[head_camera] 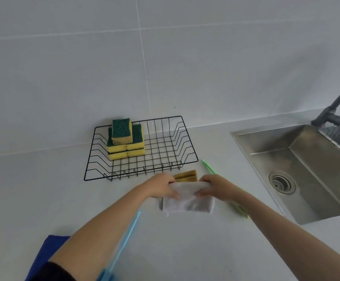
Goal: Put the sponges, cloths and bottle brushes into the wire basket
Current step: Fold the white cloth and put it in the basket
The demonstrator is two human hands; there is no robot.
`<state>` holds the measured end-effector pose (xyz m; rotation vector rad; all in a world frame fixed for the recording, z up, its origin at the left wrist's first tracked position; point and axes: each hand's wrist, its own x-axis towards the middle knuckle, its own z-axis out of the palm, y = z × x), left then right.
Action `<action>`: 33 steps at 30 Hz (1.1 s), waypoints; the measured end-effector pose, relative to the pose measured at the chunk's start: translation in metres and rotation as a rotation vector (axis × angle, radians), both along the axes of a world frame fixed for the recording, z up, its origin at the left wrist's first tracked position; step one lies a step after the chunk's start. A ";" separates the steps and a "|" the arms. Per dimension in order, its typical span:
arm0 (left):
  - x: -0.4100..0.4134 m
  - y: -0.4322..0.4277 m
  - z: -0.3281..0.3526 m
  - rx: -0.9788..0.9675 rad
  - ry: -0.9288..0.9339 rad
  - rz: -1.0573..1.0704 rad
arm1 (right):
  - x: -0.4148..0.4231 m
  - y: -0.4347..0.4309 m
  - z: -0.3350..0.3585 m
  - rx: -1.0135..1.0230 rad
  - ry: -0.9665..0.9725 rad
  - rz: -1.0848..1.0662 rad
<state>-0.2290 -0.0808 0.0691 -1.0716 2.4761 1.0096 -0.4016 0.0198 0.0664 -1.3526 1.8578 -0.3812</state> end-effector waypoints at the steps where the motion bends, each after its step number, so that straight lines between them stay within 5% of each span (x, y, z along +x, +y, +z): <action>1: 0.001 -0.009 0.009 -0.012 0.020 0.016 | -0.002 -0.010 0.007 -0.026 -0.013 -0.006; 10: -0.006 -0.098 0.073 -0.128 0.130 0.124 | -0.016 -0.111 0.065 -0.212 -0.173 -0.090; 16: -0.026 -0.157 0.069 -0.155 0.134 0.201 | -0.028 -0.175 0.064 -0.255 -0.095 -0.124; 33: -0.071 -0.257 -0.027 -0.119 -0.138 0.073 | -0.043 -0.291 -0.018 0.001 0.143 -0.031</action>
